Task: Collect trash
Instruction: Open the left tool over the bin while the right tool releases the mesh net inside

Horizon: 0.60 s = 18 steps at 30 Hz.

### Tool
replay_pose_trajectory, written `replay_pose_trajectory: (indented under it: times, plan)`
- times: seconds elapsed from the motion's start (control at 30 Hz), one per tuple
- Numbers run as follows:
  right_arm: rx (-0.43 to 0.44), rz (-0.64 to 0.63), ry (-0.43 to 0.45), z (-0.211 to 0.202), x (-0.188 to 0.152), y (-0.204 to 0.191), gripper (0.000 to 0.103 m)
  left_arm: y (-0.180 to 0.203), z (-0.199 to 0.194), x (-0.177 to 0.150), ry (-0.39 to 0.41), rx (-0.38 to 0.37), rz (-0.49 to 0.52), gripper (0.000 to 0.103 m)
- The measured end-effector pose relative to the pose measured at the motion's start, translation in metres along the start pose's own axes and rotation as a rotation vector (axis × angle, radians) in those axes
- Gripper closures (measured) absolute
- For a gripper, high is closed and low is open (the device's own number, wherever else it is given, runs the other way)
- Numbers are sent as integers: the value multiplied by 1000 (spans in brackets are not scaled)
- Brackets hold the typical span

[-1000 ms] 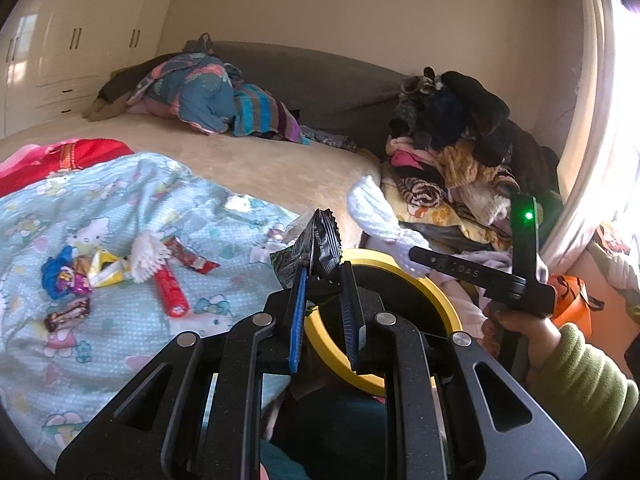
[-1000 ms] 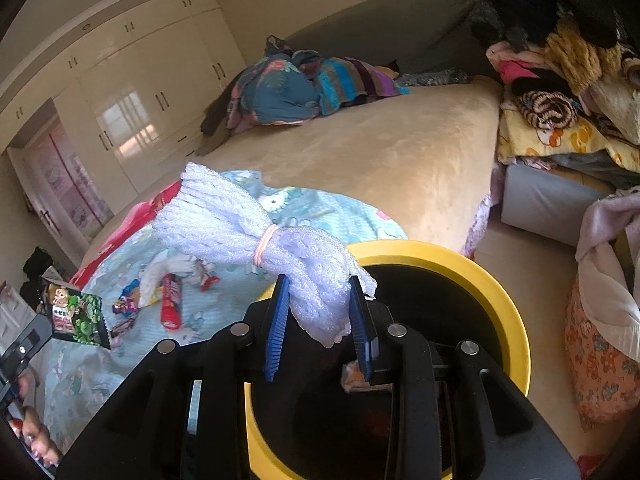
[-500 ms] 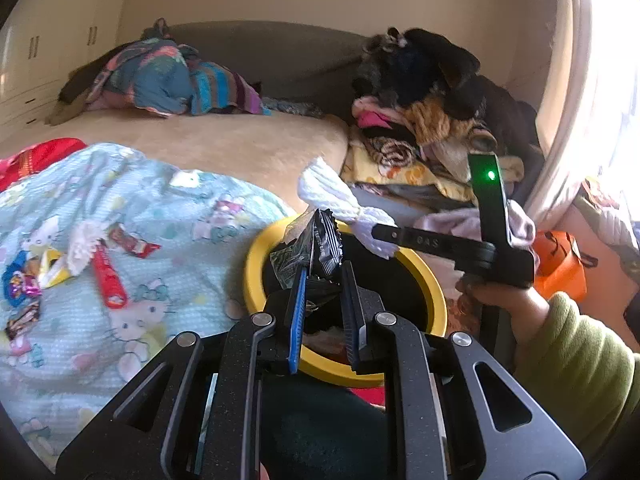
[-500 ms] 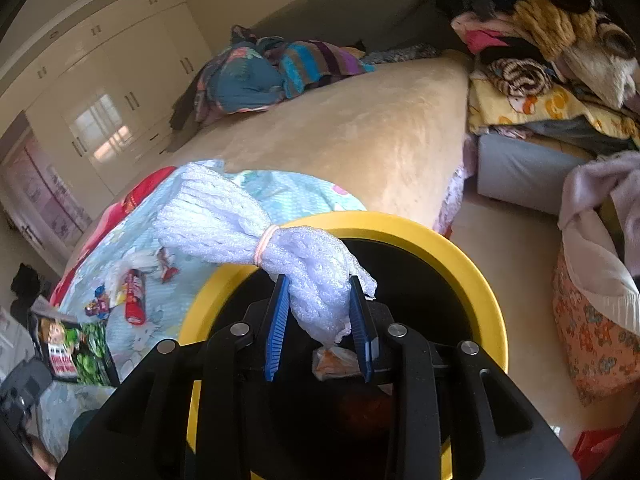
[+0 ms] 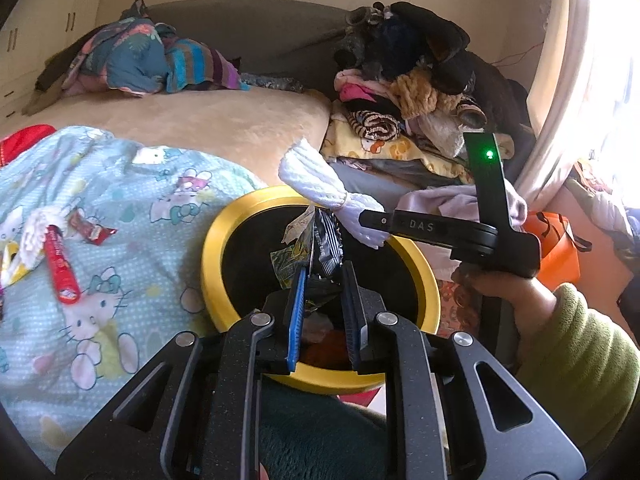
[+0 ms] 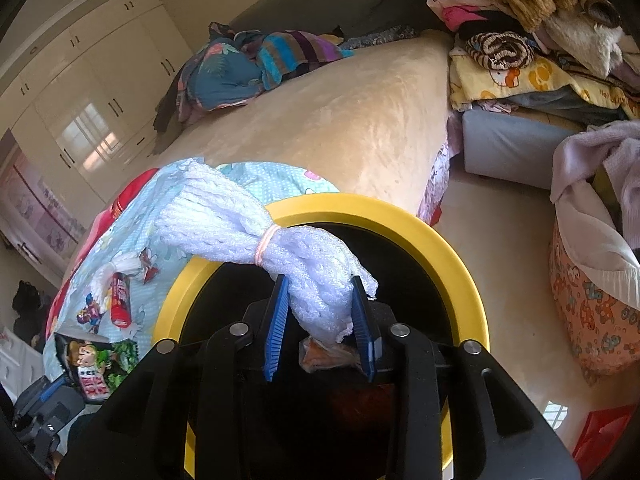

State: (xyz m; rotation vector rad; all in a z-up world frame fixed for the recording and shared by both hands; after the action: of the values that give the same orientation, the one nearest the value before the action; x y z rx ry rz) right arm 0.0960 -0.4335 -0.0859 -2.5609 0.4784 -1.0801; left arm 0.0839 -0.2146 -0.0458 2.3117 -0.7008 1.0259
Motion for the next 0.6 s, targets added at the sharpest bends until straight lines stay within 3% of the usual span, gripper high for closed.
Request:
replay_pose_trajectory:
  times: [0.07,0.1,0.13,0.17,0.2,0.27,0.33,0.6]
  plan:
    - [13,16,-4,-1,2,3,63,-1,6,2,-2,-3,0,83]
    - [11,29,4,-2,2,6,57,-2,7,2,2,-2,-4,62]
    - [7,37,11,-4,3,7,50,-4,7,2,14,3,-14,51]
    - [1,43,16,-5,4,9,47,-5,5,1,23,7,-18,30]
    - [0,46,18,-6,5,10,46,-6,3,1,31,12,-20,26]
    - [-17,44,29,-9,7,10,39,-9,1,1,39,27,-25,22]
    - [-22,33,36,-10,7,6,37,-13,-4,1,49,48,-33,11]
    - [-4,-42,84,-22,11,-25,27,-32,-33,5,111,131,-79,11]
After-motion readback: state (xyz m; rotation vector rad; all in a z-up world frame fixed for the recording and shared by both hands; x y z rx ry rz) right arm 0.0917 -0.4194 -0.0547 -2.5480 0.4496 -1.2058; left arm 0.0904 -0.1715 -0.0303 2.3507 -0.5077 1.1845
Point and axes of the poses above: each gripper's, at about its wrist camera, not at the fingertips, and z roughly the way its jaws point, y to its right, x to its top, the point moved 2 cm from there along z, roughly the way its jaws point
